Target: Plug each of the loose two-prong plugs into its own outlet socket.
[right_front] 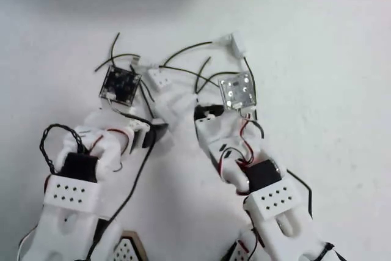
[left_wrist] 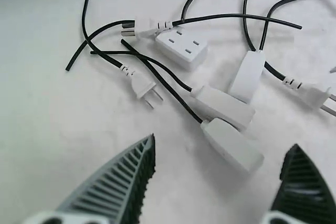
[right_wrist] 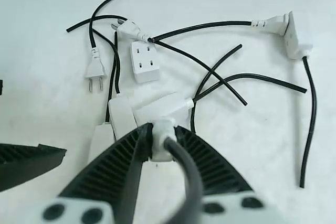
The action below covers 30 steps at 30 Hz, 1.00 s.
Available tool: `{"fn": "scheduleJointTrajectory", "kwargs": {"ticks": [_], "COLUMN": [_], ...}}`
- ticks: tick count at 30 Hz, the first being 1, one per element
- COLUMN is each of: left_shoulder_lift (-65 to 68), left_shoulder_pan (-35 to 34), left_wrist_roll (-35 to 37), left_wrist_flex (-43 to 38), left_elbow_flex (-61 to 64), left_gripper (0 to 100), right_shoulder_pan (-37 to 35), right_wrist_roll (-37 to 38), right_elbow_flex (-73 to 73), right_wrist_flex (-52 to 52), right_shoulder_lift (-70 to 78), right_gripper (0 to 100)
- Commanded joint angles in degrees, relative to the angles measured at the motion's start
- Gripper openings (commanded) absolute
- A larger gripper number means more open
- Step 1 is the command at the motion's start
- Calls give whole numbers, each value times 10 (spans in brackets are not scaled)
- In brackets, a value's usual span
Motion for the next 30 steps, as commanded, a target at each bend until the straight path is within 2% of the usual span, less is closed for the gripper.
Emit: {"fn": "scheduleJointTrajectory", "kwargs": {"ticks": [1, 9, 15, 24, 30], "left_shoulder_lift": [50, 351, 491, 462, 382], "left_shoulder_pan": [12, 14, -6, -166, -186], "left_wrist_roll": [6, 10, 7, -84, -100], "left_wrist_flex": [3, 18, 17, 19, 67], "left_elbow_flex": [-29, -184, -219, -215, -219], "left_gripper": [373, 369, 369, 320, 320], "right_shoulder_pan": [7, 7, 7, 7, 7], "right_wrist_roll": [-4, -4, -4, -4, -4], "right_elbow_flex": [-4, 1, 2, 2, 2], "right_wrist_flex": [-15, -15, -15, -15, -15], "right_shoulder_lift": [-8, -8, -8, -8, -8], "right_gripper": [18, 18, 18, 18, 18]}}
